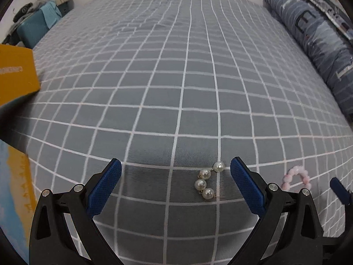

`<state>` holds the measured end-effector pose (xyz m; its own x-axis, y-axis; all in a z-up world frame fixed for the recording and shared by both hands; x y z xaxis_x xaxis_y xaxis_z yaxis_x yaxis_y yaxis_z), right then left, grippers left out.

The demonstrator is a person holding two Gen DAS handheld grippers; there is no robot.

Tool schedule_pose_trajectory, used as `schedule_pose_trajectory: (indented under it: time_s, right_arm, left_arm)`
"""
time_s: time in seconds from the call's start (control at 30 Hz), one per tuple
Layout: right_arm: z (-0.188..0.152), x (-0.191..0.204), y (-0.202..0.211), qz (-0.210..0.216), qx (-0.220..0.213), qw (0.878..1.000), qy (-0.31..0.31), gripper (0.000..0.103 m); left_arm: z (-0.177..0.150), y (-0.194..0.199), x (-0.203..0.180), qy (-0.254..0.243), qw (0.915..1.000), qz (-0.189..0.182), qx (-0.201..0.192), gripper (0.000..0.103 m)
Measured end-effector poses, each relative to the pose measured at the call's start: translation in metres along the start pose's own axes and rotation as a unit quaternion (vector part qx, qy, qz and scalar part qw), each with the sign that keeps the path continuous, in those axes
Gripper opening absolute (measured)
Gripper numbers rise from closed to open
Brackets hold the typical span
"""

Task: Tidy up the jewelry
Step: 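Grasp pearl earrings with left tool while right tool grasps pink bead bracelet, then lift the pearl earrings and pink bracelet and carry them over the box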

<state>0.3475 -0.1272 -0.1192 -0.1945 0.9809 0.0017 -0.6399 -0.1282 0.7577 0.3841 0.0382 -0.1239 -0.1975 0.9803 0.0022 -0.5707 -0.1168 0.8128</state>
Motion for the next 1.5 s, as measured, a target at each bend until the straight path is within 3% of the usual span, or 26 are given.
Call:
schedule_pose_trajectory:
  time_s: [0.23,0.43,0.73,0.9,1.03,1.5]
  right_arm:
    - [-0.002,-0.002,-0.018,0.01,0.015,1.0,-0.017,0.093]
    - [-0.005,0.003,-0.026,0.016,0.03,0.999,-0.015,0.082]
    - [-0.008,0.009,-0.027,0.019,0.036,0.999,0.002,0.053]
    - [-0.009,0.008,-0.025,0.026,0.042,0.999,0.003,0.021]
    - [-0.008,0.009,-0.025,0.029,0.043,0.999,0.0,0.02]
    - [-0.001,0.009,-0.01,0.034,0.02,0.999,-0.016,0.02]
  left_arm:
    - [-0.008,-0.012,0.0,-0.005,0.9999,0.002,0.012,0.093]
    - [-0.012,-0.016,-0.003,-0.022,0.9996,0.004,0.016,0.085]
    - [-0.014,-0.01,-0.007,-0.039,0.999,-0.007,0.019,0.056]
    - [-0.016,-0.008,-0.006,-0.048,0.9986,-0.008,0.02,0.047]
    - [-0.016,-0.005,-0.006,-0.045,0.9986,-0.015,0.022,0.011]
    - [-0.014,0.007,-0.004,-0.041,0.9991,-0.012,0.007,0.011]
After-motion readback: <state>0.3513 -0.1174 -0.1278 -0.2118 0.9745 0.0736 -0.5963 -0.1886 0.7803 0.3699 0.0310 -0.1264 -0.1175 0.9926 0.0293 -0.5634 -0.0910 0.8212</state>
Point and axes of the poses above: each gripper's, at about its wrist camera, not at the fingertips, and y roughly against the way its jaws point, x to its left, z to its top, the point moved 6 cm from there along -y, roughly the way its jaws point, and after that the axes turned 8 degrees about -x, right-handed, at the moved point
